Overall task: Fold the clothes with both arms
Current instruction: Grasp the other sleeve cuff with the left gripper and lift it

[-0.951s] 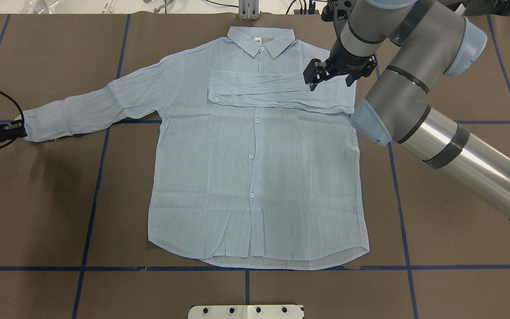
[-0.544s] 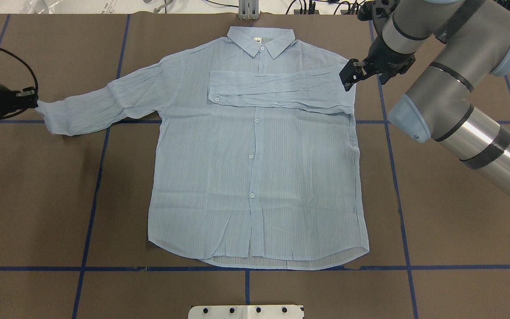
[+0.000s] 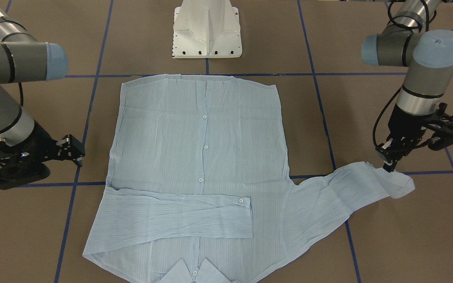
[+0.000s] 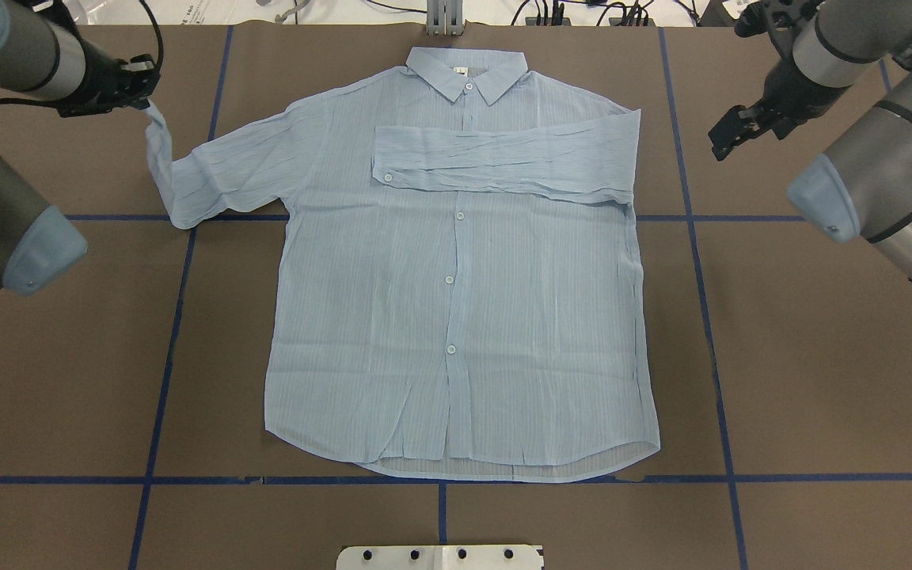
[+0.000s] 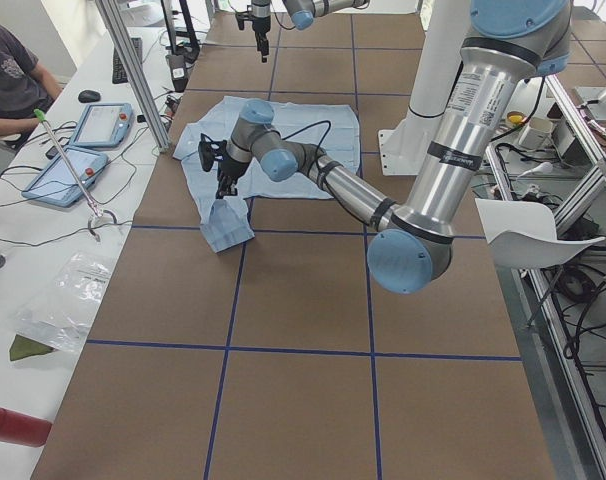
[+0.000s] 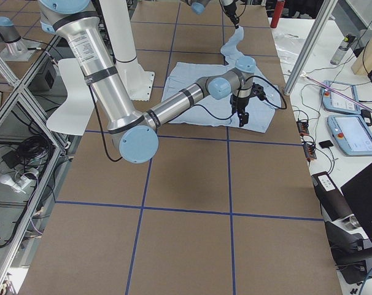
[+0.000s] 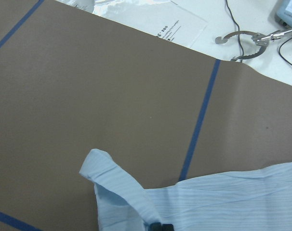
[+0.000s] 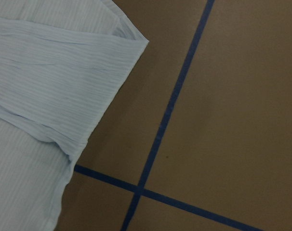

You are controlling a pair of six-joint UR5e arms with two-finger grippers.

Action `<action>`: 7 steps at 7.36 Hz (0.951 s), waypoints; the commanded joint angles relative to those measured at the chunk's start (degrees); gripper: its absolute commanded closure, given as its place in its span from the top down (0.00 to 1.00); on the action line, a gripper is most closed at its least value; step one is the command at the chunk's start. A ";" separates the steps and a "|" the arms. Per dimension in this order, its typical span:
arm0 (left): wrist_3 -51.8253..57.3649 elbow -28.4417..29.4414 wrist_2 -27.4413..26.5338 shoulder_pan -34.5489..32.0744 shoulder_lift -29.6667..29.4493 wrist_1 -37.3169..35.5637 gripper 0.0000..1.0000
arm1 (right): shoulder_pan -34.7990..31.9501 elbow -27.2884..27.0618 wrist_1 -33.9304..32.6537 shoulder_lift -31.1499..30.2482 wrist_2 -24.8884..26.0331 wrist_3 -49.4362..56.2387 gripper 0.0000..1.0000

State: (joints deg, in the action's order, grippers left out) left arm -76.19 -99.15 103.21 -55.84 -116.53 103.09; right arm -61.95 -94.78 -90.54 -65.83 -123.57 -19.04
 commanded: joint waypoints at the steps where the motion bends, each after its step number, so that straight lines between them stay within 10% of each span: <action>1: -9.70 3.75 5.29 1.51 -10.34 -3.17 0.00 | -4.39 0.04 0.10 -3.59 -4.79 4.52 1.00; 4: -31.49 17.28 8.85 7.57 -24.59 11.46 0.00 | -6.17 0.56 -0.07 -4.92 -5.36 7.00 1.00; 7: -39.56 25.48 8.33 12.93 -25.59 27.31 0.00 | -6.08 0.83 0.10 -5.27 -5.28 7.00 1.00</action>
State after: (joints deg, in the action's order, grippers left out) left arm -113.97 -76.45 111.77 -44.97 -141.78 125.66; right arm -68.00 -94.04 -90.49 -70.99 -128.85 -12.06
